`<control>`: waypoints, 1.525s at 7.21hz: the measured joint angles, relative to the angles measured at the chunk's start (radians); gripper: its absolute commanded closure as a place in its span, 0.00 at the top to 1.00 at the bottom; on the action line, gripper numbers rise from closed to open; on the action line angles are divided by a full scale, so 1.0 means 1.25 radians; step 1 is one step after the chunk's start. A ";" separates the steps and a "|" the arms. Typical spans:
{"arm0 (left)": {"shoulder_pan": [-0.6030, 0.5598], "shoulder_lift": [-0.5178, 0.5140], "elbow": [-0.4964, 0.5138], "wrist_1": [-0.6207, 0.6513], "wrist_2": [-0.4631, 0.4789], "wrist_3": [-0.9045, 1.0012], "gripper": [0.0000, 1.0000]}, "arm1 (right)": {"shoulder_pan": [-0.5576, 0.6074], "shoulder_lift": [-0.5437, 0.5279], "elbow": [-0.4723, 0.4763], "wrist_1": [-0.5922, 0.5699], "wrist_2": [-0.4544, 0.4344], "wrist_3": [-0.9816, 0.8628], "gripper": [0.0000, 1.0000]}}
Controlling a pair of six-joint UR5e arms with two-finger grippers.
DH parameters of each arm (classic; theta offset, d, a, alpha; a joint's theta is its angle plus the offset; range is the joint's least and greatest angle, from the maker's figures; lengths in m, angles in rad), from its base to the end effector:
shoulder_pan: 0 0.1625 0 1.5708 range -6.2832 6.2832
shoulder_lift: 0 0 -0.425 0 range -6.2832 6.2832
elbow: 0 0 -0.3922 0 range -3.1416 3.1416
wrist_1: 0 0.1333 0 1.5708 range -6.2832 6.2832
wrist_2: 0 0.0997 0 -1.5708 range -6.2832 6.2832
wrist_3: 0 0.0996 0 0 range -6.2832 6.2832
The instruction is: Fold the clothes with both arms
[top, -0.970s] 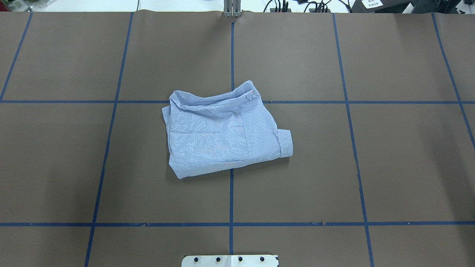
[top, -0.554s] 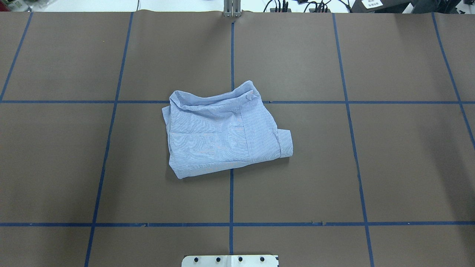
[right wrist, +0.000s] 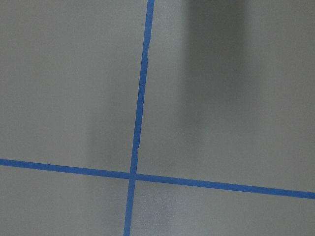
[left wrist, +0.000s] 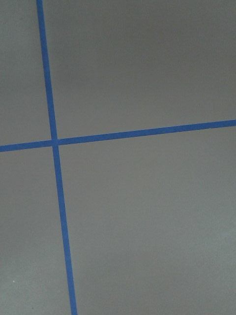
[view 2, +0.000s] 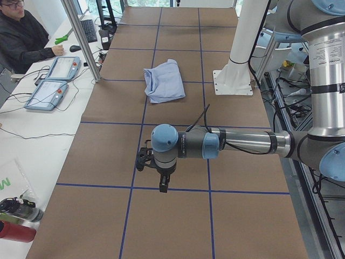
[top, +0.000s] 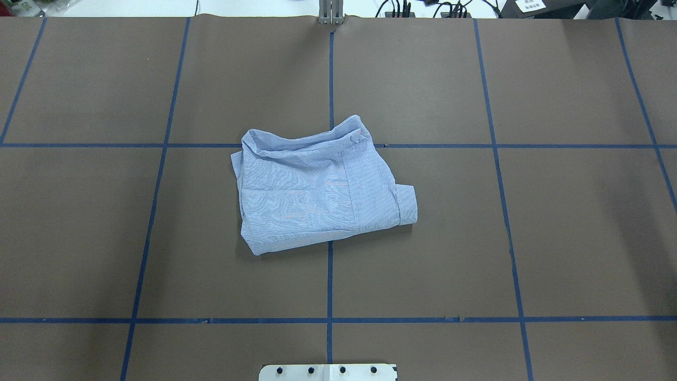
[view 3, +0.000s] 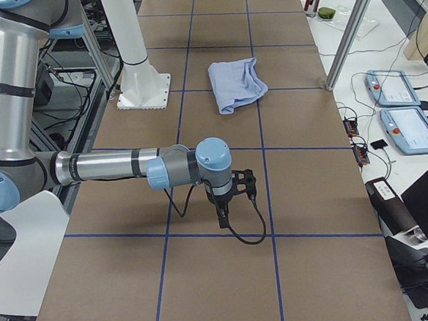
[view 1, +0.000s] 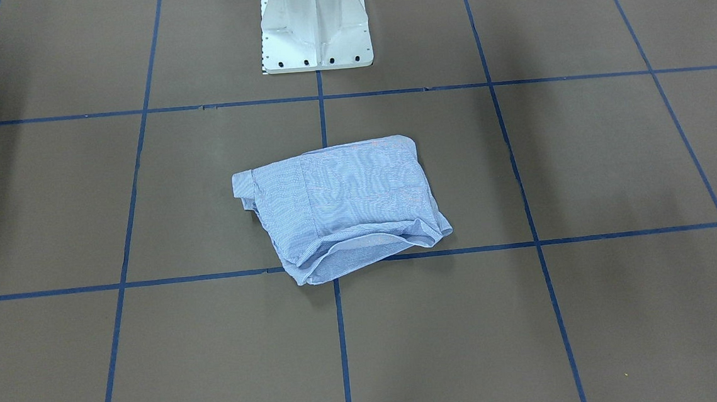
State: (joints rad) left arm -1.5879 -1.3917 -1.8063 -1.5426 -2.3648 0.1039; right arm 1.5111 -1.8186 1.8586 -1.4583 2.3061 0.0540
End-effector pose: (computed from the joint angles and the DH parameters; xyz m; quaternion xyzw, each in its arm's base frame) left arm -0.0694 -0.4164 0.6256 0.0364 0.3851 0.0455 0.9210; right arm 0.0427 -0.4007 0.6167 0.0506 -0.3618 -0.0300 0.9304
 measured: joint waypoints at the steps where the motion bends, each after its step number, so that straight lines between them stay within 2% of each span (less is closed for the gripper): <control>1: 0.000 0.000 -0.001 -0.017 0.001 0.001 1.00 | 0.000 0.000 0.000 0.000 -0.001 0.000 1.00; 5: 0.003 0.005 0.007 -0.107 0.003 -0.003 1.00 | -0.001 0.000 -0.002 0.005 -0.006 0.000 1.00; 11: 0.003 0.010 0.009 -0.110 0.007 -0.001 1.00 | -0.001 -0.002 -0.021 0.009 -0.009 -0.009 1.00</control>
State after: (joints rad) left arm -1.5845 -1.3788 -1.7951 -1.6805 -2.3562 0.1027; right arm 1.5095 -1.8206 1.8326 -1.4476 2.2951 0.0430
